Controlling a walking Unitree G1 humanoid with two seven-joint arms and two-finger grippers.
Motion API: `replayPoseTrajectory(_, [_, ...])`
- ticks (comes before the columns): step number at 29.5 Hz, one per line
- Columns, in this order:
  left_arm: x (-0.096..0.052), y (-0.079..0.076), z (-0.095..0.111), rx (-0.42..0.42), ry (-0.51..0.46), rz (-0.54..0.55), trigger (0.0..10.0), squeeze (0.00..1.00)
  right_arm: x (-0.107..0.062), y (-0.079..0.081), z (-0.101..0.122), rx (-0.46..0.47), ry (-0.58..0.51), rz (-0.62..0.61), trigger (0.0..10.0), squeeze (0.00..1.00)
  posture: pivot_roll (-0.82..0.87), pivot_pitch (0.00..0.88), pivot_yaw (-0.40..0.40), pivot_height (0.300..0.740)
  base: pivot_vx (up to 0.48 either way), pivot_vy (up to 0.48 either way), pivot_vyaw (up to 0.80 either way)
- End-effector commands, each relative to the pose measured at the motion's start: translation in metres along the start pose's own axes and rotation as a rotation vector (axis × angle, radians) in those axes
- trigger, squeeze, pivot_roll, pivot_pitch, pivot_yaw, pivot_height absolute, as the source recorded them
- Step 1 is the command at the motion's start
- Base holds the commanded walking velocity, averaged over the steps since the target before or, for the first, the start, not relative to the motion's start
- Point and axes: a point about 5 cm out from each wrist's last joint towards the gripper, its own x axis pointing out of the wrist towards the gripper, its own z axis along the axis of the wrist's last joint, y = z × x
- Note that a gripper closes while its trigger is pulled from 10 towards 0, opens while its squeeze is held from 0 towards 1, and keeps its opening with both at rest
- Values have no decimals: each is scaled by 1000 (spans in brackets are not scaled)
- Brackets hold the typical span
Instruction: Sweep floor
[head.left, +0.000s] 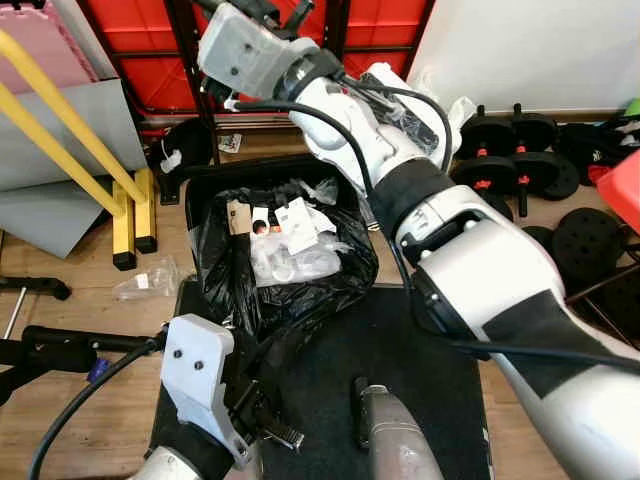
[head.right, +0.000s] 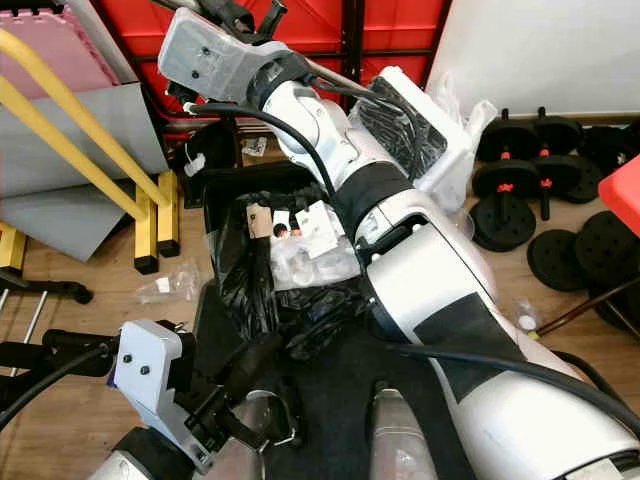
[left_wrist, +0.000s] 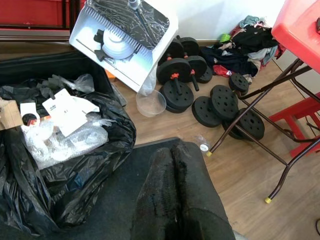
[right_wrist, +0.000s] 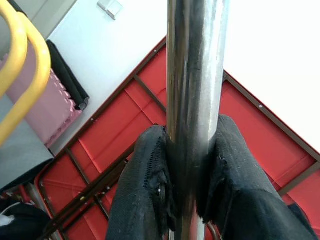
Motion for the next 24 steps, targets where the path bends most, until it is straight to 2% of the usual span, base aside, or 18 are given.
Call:
replayPoseTrajectory(1, [-2,-2,-3,-11,28,14,10000,0,15,-7,29,18,-117,5,10000,0,-45,332,-47,740,0,0,0])
replayPoseTrajectory(5, [-2,-2,-3,-11,28,14,10000,0,15,-7,29,18,-117,5,10000,0,-45,332,-47,740,0,0,0])
replayPoseTrajectory(6, [-2,-2,-3,-10,28,14,10000,0,15,-5,26,78,-91,8,10000,0,-40,326,-47,740,0,0,0])
replayPoseTrajectory(8, [-2,-2,-3,-10,28,14,10000,0,15,-5,26,78,-91,8,10000,0,-40,326,-47,740,0,0,0])
replayPoseTrajectory(9, [-2,-2,-4,-10,28,15,10000,0,14,-4,22,116,-55,2,10000,0,-40,324,-46,740,0,0,0])
replayPoseTrajectory(10, [-2,-2,-4,-10,28,15,10000,0,14,-4,22,116,-55,2,10000,0,-40,324,-46,740,0,0,0])
replayPoseTrajectory(11, [-2,-2,-4,-9,29,15,10000,0,13,-3,17,174,-19,-1,10000,0,-42,322,-44,740,0,0,0])
replayPoseTrajectory(13, [-2,-1,-4,-9,28,16,10000,0,11,2,14,151,-8,28,10000,0,-39,322,-44,740,0,0,0])
replayPoseTrajectory(14, [-2,-1,-4,-8,29,16,10000,0,9,8,14,51,-21,53,10000,0,-40,322,-43,740,0,0,0])
replayPoseTrajectory(15, [-2,-1,-4,-8,29,16,10000,0,9,8,14,51,-21,53,10000,0,-40,322,-43,740,0,0,0])
replayPoseTrajectory(16, [-2,-1,-4,-8,29,16,10000,0,8,13,15,-21,-41,76,10000,0,-39,321,-42,740,0,0,0])
replayPoseTrajectory(19, [-2,-1,-4,-7,29,17,10000,0,7,15,14,-26,-41,77,10000,0,-38,321,-42,740,0,0,0])
replayPoseTrajectory(22, [-2,0,-4,-4,30,19,10000,0,4,17,10,54,-13,75,10000,0,-34,319,-41,740,0,0,0])
replayPoseTrajectory(24, [-2,0,-4,-3,30,20,10000,0,4,18,9,65,-11,79,10000,0,-34,319,-41,740,0,0,0])
